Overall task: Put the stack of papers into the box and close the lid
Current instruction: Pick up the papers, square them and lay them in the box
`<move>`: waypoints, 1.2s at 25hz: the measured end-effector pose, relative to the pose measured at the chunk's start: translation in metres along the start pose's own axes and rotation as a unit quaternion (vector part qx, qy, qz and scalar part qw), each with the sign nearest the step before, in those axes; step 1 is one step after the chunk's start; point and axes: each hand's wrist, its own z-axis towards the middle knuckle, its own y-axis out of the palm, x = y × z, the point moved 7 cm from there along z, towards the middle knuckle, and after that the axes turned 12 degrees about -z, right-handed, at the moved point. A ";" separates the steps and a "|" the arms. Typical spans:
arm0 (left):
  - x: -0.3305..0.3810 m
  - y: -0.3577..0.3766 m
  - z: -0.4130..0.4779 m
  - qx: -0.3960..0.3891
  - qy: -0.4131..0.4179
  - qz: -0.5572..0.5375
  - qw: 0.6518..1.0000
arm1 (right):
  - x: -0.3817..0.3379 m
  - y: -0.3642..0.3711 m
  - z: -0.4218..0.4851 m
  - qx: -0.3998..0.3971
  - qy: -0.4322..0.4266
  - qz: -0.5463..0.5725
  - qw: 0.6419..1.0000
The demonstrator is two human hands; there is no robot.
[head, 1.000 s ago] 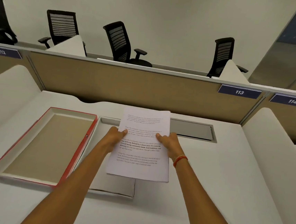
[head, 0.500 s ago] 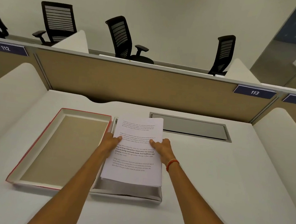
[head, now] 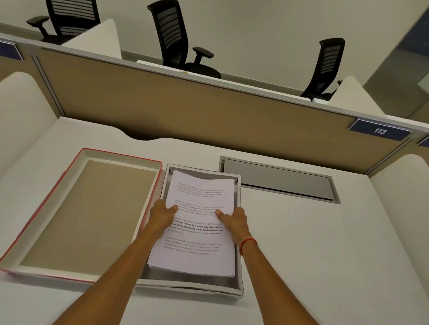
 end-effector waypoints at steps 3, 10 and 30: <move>-0.003 0.003 0.002 0.014 0.007 0.026 1.000 | -0.001 0.007 0.006 0.005 -0.011 -0.043 0.999; -0.018 0.013 0.005 0.024 0.008 0.067 0.997 | 0.007 0.019 0.010 0.011 -0.007 -0.122 0.992; 0.009 0.017 0.002 0.070 0.107 0.248 0.960 | -0.010 0.004 0.024 0.090 -0.009 -0.269 0.959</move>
